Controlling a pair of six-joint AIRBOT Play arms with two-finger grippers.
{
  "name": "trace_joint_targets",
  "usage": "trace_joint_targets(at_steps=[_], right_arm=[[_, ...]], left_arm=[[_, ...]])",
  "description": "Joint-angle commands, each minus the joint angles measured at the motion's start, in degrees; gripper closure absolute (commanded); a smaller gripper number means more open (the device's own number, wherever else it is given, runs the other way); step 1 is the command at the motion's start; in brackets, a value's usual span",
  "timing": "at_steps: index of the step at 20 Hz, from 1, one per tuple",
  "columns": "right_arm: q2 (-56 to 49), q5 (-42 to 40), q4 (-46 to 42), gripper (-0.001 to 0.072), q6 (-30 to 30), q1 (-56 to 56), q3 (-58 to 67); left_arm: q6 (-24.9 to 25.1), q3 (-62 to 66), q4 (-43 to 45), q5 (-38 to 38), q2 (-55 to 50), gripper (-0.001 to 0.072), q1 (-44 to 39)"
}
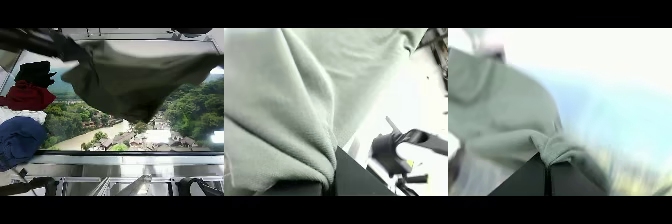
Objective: Fold the shirts.
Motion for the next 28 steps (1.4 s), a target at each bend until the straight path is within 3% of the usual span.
trace_joint_targets(at_steps=[1,5,9,12,15,18,20,21,22,23,24,25,26,28], right_arm=[[11.1,-4.7,4.4,0.0697,-0.9,-3.4,6.8],[19.4,-11.1,4.3,0.0697,-0.8,-3.4,7.2],[14.7,-4.8,4.6,0.0696,4.4,-3.3,6.9],[6.1,1.8,5.9,0.0696,8.5,-1.4,2.3],[-2.8,1.5,5.9,0.0696,9.5,3.5,-8.4],[-13.4,-6.0,4.8,0.0696,7.1,7.6,-20.3],[-21.2,-15.5,4.9,0.0696,-0.5,9.4,-24.8],[-25.2,-20.2,4.9,0.0696,-5.3,10.1,-25.1],[-28.4,-24.1,5.4,0.0695,-7.7,10.3,-24.8],[-30.8,-27.3,5.3,0.0686,-9.2,10.3,-23.9],[-32.5,-28.8,5.3,0.0470,-11.4,9.9,-22.4],[-33.3,-28.9,5.3,0.0164,-12.2,9.2,-20.7],[-33.5,-28.9,4.8,0.0080,-12.6,8.2,-18.9],[-33.5,-28.1,1.7,0.0117,-12.5,5.8,-14.9]], left_arm=[[-0.3,8.3,-3.5,2.1,9.9,0.0688,-0.9],[0.9,7.7,-1.3,10.0,19.5,0.0683,-0.9],[2.5,-1.9,11.1,17.1,22.3,0.0682,-1.0],[2.6,-7.6,11.6,17.2,15.1,0.0681,-1.0],[3.0,-11.4,11.7,17.1,3.7,0.0682,-1.0],[6.5,-12.2,11.6,17.5,-10.1,0.0682,-1.0],[9.5,-12.1,11.6,20.3,-18.2,0.0680,-0.7],[9.5,-11.0,11.7,21.7,-21.7,0.0667,-0.3],[9.2,-8.8,11.6,21.7,-24.6,0.0485,0.5],[7.5,-6.2,11.6,20.9,-26.8,0.0416,1.7],[5.1,-3.4,11.7,19.0,-28.3,0.0416,3.0],[2.8,-0.9,11.7,16.5,-29.0,0.0416,4.2],[0.7,1.1,11.7,13.8,-29.1,0.0416,5.7],[-4.0,5.2,11.7,6.3,-29.0,0.0416,8.7]])
